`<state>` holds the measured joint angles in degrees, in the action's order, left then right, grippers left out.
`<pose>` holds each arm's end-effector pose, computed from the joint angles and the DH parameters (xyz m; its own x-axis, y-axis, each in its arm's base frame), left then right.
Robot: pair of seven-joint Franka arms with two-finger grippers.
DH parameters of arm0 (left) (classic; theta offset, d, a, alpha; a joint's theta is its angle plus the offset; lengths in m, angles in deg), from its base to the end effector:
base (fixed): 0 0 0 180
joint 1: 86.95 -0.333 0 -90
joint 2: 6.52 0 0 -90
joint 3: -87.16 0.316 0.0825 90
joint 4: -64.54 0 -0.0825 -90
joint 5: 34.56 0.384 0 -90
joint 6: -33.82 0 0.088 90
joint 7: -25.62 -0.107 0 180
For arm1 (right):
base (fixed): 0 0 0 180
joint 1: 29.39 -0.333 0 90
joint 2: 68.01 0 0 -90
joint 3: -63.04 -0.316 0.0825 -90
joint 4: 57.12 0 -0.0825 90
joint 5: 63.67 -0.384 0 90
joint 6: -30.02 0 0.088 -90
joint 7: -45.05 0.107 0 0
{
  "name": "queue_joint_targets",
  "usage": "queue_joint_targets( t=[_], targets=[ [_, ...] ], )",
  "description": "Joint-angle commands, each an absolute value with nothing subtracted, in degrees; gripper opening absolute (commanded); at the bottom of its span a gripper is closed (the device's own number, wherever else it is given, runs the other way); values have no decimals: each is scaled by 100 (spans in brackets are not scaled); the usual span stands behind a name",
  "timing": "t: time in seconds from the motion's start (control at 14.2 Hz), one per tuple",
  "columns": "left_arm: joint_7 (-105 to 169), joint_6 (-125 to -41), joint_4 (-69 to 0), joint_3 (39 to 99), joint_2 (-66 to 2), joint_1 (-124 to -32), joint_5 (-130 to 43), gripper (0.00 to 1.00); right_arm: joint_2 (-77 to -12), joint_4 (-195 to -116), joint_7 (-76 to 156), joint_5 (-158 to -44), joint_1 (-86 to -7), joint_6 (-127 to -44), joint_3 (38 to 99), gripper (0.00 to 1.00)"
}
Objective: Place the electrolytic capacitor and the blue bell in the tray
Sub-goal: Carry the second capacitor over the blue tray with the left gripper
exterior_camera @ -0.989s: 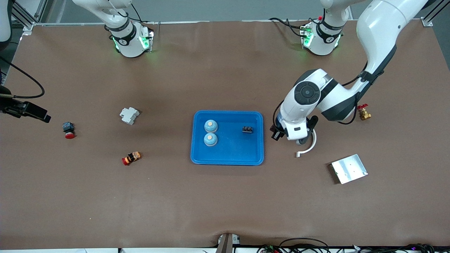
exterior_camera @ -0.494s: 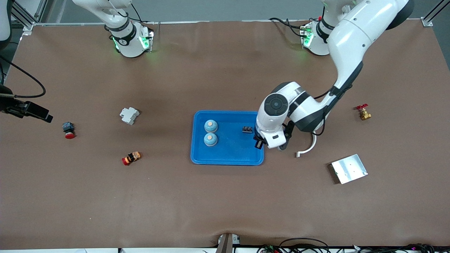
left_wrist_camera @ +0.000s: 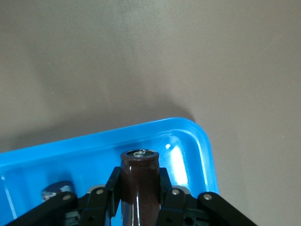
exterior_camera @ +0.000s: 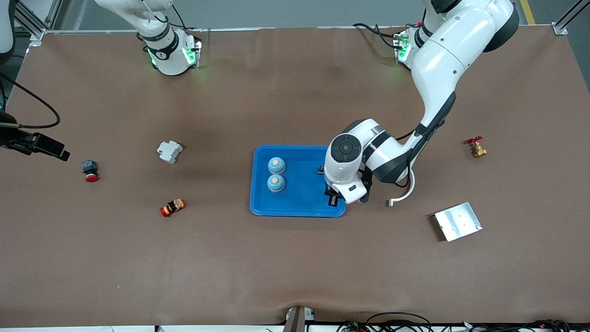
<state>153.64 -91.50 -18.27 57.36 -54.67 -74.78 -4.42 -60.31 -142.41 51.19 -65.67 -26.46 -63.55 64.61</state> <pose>0.5954 -0.4120 0.2329 0.2186 0.9754 0.0270 0.9742 -0.2197 0.0512 0.5995 -0.0425 0.5914 0.9824 -0.1864 0.0067 -0.1861 -0.9820 -0.0321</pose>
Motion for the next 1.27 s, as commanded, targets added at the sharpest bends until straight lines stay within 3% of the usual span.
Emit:
queue_joint_targets(
  t=[0.0, 0.56, 0.78, 1.2],
  targets=[
    [15640, -9107, -1386, 5851, -5723, -7254, -406, 0, -6115, -14290, 5059, -6648, -2649, -6350, 6489, 100],
    [15869, -9405, -1236, 5877, -6066, -6991, -398, 0, -6115, -14290, 5059, -6657, -2658, -6350, 6489, 100],
    [16035, -9669, -1236, 6324, -6102, -6648, -415, 0, -6115, -14290, 5059, -6657, -2658, -6350, 6489, 100],
    [16080, -9670, -1245, 6370, -6180, -6595, -406, 0, -6115, -14290, 5059, -6657, -2658, -6350, 6489, 100]
  ],
)
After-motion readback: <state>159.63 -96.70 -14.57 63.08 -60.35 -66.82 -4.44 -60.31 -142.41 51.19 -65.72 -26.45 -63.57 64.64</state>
